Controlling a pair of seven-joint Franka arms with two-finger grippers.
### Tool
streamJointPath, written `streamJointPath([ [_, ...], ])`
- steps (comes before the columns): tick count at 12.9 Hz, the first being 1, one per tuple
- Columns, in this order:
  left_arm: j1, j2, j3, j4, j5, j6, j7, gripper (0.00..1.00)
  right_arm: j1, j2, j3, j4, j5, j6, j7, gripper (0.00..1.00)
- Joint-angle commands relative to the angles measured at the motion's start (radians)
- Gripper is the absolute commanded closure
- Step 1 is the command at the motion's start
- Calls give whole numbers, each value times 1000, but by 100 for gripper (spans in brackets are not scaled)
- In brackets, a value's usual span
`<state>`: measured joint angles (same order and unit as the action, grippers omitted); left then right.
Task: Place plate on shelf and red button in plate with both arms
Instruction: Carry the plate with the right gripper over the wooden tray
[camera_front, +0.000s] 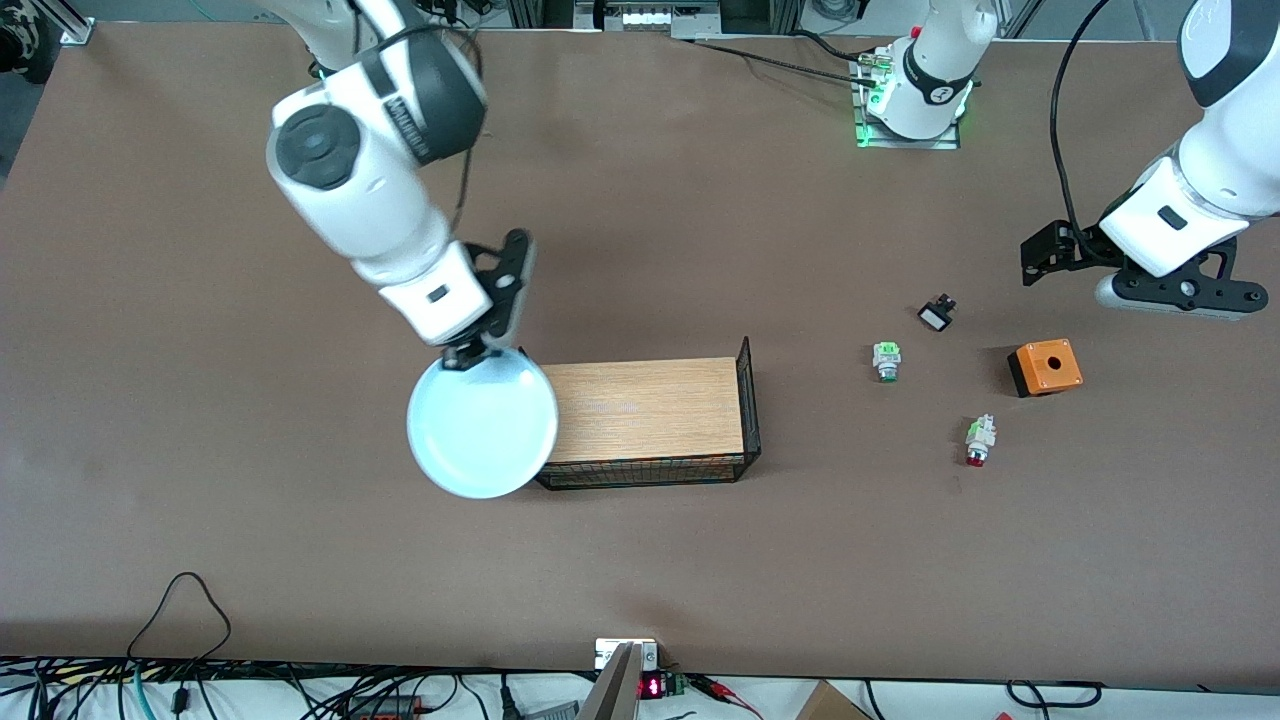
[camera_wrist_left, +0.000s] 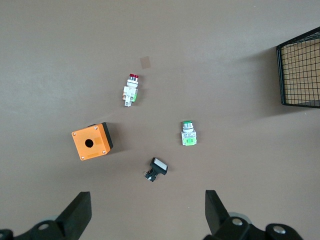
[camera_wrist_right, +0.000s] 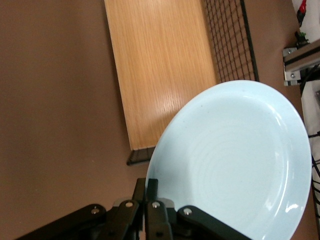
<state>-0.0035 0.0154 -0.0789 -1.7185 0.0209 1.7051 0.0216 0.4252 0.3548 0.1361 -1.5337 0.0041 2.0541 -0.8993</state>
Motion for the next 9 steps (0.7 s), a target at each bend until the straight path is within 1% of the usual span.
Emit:
streamJointPath([
  [1,-4,11,4,31,-21,-21,11,0,101,3,-12,18,-73,-22,138,100],
  [5,-7,12,4,36,-19,-21,4,0,245,16,-12,18,-223,-17,385,100],
  [7,-7,12,4,37,-21,-21,4,0,289,45,-13,18,-281,-6,475,100],
  [9,-7,12,4,39,-19,-21,4,0,319,81,-13,18,-328,61,545,100],
])
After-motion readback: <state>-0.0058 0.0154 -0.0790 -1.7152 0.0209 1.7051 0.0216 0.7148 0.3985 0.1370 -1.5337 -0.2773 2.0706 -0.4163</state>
